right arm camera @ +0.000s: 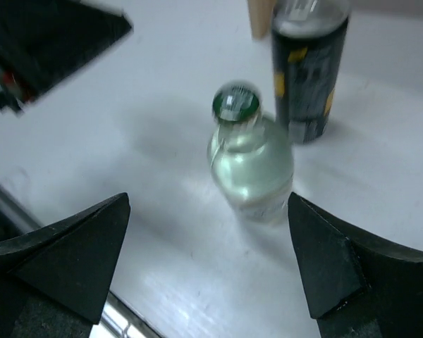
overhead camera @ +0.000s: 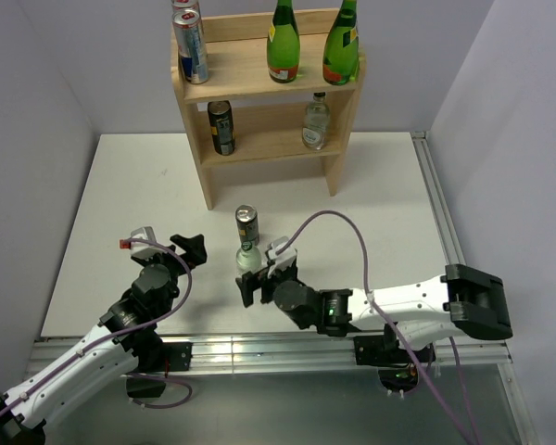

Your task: Place and organize the beverage onto the shelf

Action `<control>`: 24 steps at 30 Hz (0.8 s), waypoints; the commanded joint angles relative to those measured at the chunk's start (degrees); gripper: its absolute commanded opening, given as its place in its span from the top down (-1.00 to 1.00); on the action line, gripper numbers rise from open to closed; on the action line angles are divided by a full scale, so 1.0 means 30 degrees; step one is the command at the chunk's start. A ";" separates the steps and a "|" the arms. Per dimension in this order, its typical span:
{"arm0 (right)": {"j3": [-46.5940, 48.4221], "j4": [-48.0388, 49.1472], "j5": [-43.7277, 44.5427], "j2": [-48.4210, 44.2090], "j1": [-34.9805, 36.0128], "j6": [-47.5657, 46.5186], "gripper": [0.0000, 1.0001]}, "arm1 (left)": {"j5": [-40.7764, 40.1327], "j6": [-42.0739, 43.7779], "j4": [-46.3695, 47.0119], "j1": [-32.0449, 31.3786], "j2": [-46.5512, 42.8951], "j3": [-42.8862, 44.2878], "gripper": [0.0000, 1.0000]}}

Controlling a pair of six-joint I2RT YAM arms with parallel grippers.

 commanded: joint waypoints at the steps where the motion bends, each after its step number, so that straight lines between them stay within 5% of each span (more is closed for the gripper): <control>1: -0.0706 0.0767 0.0794 0.0839 0.0911 0.2346 -1.00 | 0.0452 0.0472 0.0933 -0.0064 0.0003 -0.0068 -0.99; 24: 0.2219 0.4896 -0.1959 0.9512 -0.2281 0.1123 -1.00 | 0.0628 0.0561 0.1080 -0.0064 0.0061 -0.0097 -0.99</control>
